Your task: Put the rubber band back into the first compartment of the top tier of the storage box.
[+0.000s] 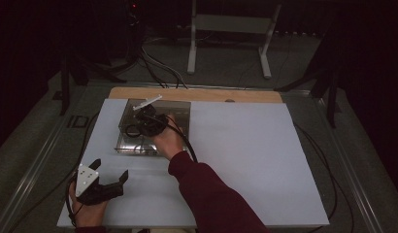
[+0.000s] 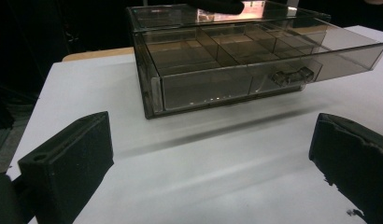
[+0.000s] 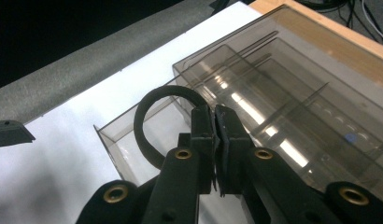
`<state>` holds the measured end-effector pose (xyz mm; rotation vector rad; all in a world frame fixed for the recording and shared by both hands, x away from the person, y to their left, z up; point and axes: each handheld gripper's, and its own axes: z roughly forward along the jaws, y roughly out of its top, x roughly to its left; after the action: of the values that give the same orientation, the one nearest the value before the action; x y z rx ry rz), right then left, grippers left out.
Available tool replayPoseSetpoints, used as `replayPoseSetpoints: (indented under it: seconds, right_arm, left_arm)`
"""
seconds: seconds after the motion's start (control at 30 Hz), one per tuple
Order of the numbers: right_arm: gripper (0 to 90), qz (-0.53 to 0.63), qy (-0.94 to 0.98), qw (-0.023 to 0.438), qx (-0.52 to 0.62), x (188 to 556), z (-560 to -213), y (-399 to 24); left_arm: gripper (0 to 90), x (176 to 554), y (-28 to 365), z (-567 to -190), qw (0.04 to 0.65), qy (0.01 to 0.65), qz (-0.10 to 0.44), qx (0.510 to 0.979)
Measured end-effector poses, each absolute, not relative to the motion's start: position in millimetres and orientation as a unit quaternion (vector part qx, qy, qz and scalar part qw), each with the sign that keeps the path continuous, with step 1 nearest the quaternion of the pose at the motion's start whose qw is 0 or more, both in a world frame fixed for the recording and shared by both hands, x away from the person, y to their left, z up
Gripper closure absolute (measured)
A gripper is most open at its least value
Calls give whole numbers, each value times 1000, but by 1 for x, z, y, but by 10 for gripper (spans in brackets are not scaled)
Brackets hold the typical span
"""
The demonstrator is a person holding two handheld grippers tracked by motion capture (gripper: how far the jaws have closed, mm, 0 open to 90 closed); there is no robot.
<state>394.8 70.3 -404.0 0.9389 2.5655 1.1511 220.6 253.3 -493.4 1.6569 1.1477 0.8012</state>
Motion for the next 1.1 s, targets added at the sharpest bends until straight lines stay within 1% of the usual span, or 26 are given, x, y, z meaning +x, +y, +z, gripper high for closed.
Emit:
replayPoseSetpoints:
  seconds: [0.5, 0.57, 0.6, 0.63, 0.7, 0.73, 0.77, 0.8, 0.83, 0.93, 1.0, 1.1]
  right_arm:
    - [871, 358, 881, 85, 297, 388, -419, 87]
    - [857, 357, 883, 84, 295, 388, -421, 88]
    - [803, 357, 882, 83, 296, 387, -422, 89]
    - [706, 361, 881, 83, 294, 387, -422, 88]
    - [560, 384, 875, 80, 284, 386, -420, 86]
    - [492, 390, 872, 88, 283, 385, -418, 85]
    - [492, 390, 872, 88, 283, 385, -418, 85]
    - [443, 395, 869, 95, 282, 384, -417, 83]
    - [347, 400, 865, 103, 285, 384, -413, 78]
    - [202, 401, 861, 118, 291, 386, -407, 70]
    - [141, 396, 861, 126, 293, 387, -404, 64]
    - [56, 394, 862, 128, 292, 390, -401, 51]
  left_arm:
    - [6, 221, 253, -494, 470, 468, 325, 674]
    - [6, 221, 253, -494, 469, 468, 324, 675]
    - [6, 221, 253, -494, 469, 468, 325, 675]
    - [6, 221, 253, -494, 470, 468, 325, 675]
    - [6, 221, 253, -494, 469, 468, 325, 675]
    - [6, 221, 254, -494, 469, 468, 325, 675]
    - [6, 221, 254, -494, 469, 468, 325, 675]
    - [6, 221, 253, -494, 467, 467, 325, 677]
    - [6, 221, 253, -494, 467, 467, 325, 677]
    - [6, 221, 253, -494, 467, 467, 325, 677]
    - [6, 221, 253, -494, 466, 467, 325, 678]
    - [6, 221, 253, -494, 465, 467, 325, 678]
